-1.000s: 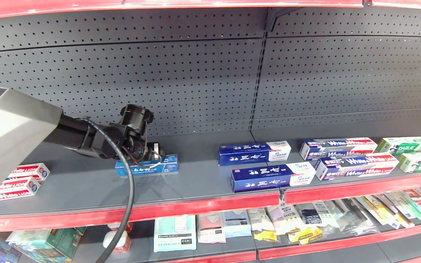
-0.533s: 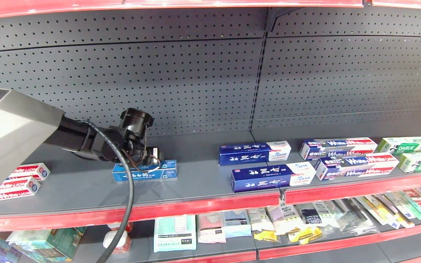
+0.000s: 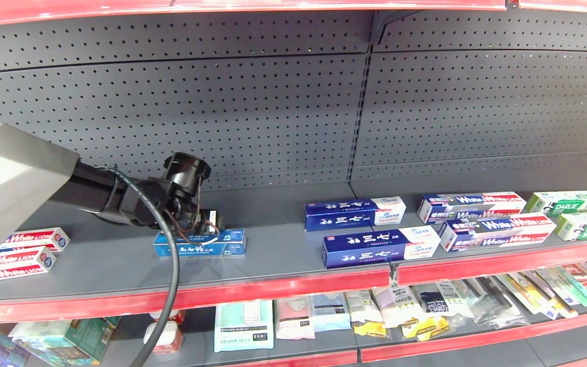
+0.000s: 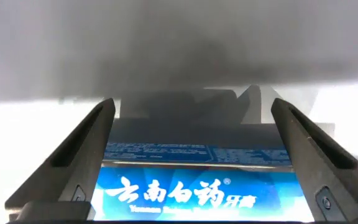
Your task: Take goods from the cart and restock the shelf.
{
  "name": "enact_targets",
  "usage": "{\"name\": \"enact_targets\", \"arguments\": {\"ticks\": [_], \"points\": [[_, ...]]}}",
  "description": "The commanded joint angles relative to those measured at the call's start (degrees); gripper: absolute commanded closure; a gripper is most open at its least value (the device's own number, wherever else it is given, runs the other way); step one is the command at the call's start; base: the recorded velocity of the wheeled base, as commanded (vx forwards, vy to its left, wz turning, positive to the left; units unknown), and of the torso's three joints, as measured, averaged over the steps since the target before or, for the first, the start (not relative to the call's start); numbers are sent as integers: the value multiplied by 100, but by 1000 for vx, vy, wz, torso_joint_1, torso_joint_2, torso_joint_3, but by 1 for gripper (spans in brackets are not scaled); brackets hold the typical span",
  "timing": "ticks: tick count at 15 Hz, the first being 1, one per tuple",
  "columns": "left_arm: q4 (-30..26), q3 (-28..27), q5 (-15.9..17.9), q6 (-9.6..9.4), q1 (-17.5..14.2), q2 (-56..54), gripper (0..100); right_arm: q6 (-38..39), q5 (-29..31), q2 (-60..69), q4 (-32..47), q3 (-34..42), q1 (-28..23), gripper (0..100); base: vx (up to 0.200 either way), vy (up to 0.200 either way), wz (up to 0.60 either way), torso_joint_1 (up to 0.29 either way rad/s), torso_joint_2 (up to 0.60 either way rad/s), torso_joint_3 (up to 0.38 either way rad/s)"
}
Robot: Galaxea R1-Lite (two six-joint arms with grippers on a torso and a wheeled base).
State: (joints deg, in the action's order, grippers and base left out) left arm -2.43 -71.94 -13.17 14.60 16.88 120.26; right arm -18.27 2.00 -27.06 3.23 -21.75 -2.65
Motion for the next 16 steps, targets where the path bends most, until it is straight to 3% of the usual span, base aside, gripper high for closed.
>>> {"name": "enact_targets", "arguments": {"ticks": [1, 10, 16], "points": [[-12, 48, -2, -19, -18, -99, 0, -1, 2, -1, 2, 4, 1, 100, 0, 0, 0, 0, 0, 0], [-4, 760, -2, -54, -27, -433, 0, -1, -7, 237, 2, 127, 1, 100, 0, 0, 0, 0, 0, 0], [-12, 909, -2, -89, -36, -530, 0, -10, -7, 245, 2, 118, 1, 100, 0, 0, 0, 0, 0, 0]]}}
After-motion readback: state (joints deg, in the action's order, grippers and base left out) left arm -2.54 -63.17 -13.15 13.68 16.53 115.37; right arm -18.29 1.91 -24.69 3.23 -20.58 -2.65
